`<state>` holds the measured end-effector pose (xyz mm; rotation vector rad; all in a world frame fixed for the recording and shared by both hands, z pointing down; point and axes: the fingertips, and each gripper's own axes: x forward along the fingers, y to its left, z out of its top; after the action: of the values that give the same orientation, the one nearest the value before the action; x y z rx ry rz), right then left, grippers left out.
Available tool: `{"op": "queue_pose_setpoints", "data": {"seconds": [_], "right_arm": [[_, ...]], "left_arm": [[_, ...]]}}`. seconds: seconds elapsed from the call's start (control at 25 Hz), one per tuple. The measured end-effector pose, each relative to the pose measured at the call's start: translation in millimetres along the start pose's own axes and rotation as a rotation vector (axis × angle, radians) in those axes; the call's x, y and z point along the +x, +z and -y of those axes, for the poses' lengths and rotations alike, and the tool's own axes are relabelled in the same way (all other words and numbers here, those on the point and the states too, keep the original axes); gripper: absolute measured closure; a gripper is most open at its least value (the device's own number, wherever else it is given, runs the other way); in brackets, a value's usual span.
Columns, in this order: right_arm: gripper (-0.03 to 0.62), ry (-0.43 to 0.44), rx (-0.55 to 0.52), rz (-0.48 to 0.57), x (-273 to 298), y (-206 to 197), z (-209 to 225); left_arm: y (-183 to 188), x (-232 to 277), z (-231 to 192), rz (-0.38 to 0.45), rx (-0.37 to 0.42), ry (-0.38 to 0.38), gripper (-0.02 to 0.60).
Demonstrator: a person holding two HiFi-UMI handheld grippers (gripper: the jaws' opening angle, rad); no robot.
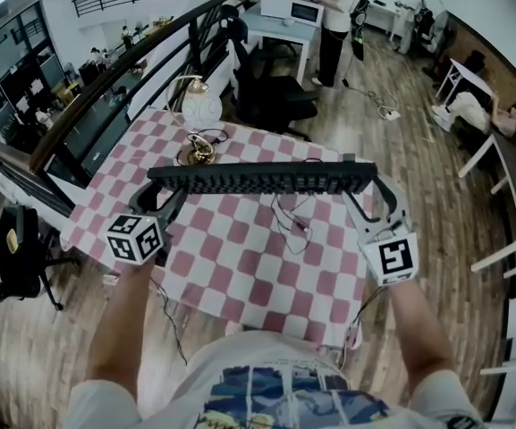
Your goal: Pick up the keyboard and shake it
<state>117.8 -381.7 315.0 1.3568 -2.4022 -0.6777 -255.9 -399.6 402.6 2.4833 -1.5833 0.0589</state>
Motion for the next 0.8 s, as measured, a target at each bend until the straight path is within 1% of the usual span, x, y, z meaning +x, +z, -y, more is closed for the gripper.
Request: {"op": "queue_pose_setpoints", "data": {"seconds": [0.24, 0.8], "right_arm": [[0.349, -0.027, -0.028, 0.029, 1.5, 18.8, 8.2], [0.354, -0.068, -0.074, 0.102, -9.5, 40.2, 16.8]], "left_arm": [[30.7, -7.0, -2.9, 0.038, 0.046, 0.013, 0.322], [66.3, -23.5, 4.8, 0.114, 0.110, 0.033, 0.322]]}}
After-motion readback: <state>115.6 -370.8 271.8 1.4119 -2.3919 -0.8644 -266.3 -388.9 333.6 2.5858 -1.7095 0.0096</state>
